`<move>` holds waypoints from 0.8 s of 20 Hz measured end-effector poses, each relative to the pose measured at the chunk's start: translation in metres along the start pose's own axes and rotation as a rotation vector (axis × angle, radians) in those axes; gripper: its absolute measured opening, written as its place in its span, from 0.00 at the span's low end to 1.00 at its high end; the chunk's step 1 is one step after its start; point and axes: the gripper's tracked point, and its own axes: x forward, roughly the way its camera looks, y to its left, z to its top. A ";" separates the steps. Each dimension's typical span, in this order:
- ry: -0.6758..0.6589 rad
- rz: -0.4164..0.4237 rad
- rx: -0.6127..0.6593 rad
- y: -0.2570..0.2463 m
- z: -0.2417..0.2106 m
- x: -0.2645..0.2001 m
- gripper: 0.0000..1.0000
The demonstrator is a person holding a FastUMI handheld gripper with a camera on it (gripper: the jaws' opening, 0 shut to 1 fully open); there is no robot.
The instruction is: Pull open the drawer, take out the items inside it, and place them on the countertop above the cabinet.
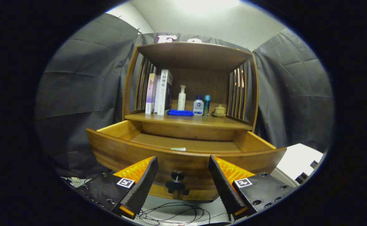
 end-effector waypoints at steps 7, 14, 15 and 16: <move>0.141 -0.056 -0.077 0.000 0.044 0.030 0.97; 0.382 -0.104 -0.050 -0.004 0.049 0.086 0.98; 0.419 -0.120 -0.058 -0.008 0.049 0.094 0.98; 0.450 -0.142 -0.070 -0.014 0.049 0.103 0.98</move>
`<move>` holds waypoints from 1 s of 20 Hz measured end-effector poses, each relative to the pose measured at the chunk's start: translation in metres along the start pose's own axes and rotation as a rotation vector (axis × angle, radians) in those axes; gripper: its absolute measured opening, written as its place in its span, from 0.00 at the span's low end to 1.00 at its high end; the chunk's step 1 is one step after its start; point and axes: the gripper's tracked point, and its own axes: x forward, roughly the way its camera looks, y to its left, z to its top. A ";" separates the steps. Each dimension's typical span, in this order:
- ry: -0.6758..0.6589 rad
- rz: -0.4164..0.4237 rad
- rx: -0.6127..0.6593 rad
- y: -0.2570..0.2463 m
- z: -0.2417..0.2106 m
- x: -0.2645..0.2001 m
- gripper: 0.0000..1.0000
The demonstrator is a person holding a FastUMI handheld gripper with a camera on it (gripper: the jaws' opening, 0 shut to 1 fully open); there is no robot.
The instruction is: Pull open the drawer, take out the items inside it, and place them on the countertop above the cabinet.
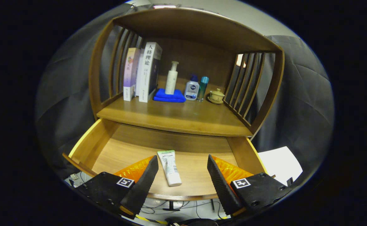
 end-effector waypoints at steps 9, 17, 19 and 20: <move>0.415 0.077 -0.011 0.027 -0.039 0.075 0.98; 0.613 0.092 -0.021 0.028 -0.066 0.109 0.97; 0.642 0.114 0.000 0.032 -0.075 0.114 0.96; 0.651 0.127 0.019 0.036 -0.079 0.115 0.91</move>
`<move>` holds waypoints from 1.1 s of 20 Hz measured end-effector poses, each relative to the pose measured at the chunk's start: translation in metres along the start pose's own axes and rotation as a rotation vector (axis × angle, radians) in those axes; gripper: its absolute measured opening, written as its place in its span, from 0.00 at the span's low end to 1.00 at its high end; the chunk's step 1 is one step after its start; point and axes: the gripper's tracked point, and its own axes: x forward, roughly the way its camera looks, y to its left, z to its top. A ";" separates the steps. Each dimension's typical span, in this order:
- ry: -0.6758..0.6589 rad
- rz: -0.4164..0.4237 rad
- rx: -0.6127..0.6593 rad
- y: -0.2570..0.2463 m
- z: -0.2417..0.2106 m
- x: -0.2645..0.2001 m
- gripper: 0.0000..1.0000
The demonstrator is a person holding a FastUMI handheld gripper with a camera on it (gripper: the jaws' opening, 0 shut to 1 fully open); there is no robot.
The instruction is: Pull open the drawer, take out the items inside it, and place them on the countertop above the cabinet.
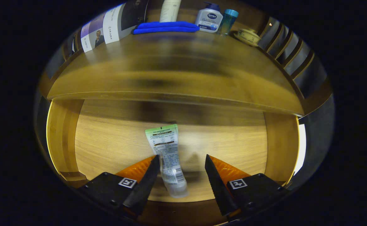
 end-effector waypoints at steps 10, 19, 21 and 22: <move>-0.005 0.083 0.041 0.019 -0.011 0.015 0.46; -0.116 0.034 0.029 0.014 -0.006 0.007 0.25; -0.144 0.027 0.032 0.013 -0.005 0.002 0.25; -0.155 0.021 0.034 0.013 -0.004 -0.003 0.25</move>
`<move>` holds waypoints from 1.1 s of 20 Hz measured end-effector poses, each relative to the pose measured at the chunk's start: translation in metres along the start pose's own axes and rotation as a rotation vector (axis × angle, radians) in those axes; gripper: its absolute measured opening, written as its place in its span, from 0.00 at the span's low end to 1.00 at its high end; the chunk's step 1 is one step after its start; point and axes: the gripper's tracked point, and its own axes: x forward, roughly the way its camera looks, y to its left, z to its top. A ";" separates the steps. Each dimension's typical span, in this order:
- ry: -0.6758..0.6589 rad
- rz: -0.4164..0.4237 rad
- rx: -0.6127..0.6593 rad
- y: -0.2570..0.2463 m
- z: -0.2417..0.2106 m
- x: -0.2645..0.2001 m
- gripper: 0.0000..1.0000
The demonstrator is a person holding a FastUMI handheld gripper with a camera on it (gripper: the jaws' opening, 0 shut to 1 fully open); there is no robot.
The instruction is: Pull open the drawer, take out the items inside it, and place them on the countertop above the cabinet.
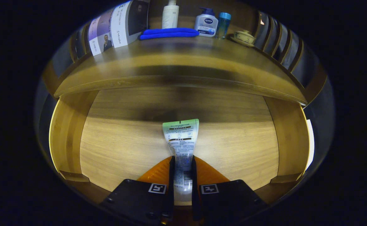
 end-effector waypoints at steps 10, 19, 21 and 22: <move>-0.129 -0.054 0.004 -0.003 0.007 -0.045 0.25; -0.259 -0.106 -0.022 -0.008 0.035 -0.087 0.25; -0.276 -0.116 -0.029 -0.011 0.048 -0.095 0.25; -0.284 -0.116 -0.034 -0.012 0.056 -0.097 0.25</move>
